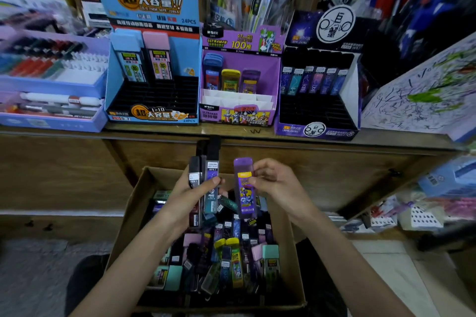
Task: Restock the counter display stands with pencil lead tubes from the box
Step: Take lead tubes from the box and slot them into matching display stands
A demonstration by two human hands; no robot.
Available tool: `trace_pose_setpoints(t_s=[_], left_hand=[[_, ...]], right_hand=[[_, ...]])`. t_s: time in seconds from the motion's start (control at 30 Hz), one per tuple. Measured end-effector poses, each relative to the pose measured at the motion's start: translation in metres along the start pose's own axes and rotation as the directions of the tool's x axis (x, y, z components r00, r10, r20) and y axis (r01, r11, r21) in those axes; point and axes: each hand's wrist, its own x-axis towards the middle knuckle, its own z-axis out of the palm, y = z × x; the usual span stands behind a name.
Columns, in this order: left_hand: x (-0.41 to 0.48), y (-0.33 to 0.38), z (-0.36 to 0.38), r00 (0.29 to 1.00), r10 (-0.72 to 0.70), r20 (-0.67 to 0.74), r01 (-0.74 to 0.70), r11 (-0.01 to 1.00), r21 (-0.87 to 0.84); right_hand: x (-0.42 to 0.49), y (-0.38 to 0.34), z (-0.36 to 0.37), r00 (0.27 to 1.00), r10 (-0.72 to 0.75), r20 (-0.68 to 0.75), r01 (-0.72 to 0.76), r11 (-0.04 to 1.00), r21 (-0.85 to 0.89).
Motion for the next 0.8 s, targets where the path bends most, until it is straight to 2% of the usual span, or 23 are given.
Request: trace_pose_setpoints(t_s=[0.2,0.4,0.5,0.6,0.8], left_hand=[[0.002,0.033,-0.001,0.995,0.098,0.012,-0.099,0.995,0.029],[0.006,0.059,-0.004,0.985,0.173,0.014,-0.173,0.984,0.041],[0.005,0.062,-0.007,0.983,0.184,0.005,-0.184,0.982,0.034],[0.003,0.063,-0.008,0.983,0.186,-0.004,-0.186,0.982,0.030],[0.002,0.062,-0.009,0.984,0.179,0.006,-0.179,0.982,0.055]], right_hand=[[0.035,-0.064,-0.023,0.957,-0.239,-0.165,0.246,0.969,0.020],[0.082,-0.128,-0.041,0.812,-0.503,-0.297,0.468,0.864,-0.185],[0.100,-0.138,-0.043,0.772,-0.565,-0.290,0.483,0.819,-0.311],[0.110,-0.132,-0.042,0.786,-0.559,-0.264,0.422,0.797,-0.431],[0.116,-0.127,-0.044,0.792,-0.537,-0.290,0.383,0.807,-0.449]])
